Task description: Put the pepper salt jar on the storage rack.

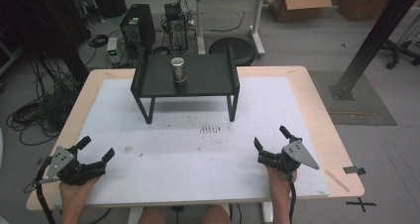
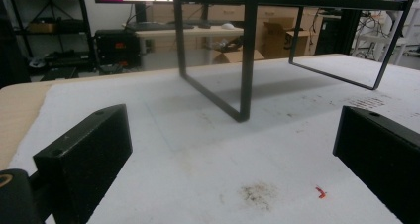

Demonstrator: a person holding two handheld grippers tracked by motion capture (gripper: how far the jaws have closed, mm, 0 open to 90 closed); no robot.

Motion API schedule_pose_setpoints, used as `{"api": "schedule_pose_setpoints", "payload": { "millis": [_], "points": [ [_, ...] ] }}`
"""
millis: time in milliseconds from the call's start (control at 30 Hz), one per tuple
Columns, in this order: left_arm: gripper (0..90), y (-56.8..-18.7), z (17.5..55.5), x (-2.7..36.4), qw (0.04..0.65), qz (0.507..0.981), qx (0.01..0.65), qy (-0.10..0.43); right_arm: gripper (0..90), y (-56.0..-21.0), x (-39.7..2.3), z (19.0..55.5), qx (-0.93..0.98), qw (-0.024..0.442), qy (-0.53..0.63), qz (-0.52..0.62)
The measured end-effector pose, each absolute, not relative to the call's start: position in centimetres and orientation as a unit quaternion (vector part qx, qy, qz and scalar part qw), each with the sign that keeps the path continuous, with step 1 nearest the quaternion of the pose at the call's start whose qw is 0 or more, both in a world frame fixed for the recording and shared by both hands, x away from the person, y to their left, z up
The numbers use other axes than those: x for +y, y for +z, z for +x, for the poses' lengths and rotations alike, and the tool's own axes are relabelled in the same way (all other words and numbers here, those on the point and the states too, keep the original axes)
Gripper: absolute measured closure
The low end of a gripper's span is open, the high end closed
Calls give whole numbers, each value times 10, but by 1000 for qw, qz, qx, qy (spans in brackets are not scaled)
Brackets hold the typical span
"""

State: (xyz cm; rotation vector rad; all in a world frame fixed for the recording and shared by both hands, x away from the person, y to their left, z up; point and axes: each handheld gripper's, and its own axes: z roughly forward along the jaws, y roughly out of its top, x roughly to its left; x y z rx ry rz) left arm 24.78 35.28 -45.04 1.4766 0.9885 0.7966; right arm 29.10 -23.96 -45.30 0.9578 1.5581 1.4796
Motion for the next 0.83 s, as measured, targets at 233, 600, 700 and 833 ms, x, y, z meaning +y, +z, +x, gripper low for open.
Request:
{"api": "schedule_pose_setpoints", "payload": {
  "millis": [233, 600, 700, 833],
  "points": [
    [21, -450, 247, 352, 563, 627, 417, 339, 32, -453, -239, 291, 611, 386, 580, 376],
    [23, -451, 247, 352, 564, 626, 416, 342, 32, -453, -239, 291, 610, 387, 579, 378],
    [22, -451, 247, 353, 565, 624, 417, 343, 32, -453, -239, 291, 610, 387, 579, 378],
    [12, -451, 246, 352, 563, 623, 417, 348, 32, -453, -240, 291, 609, 387, 580, 378]
  ]
}}
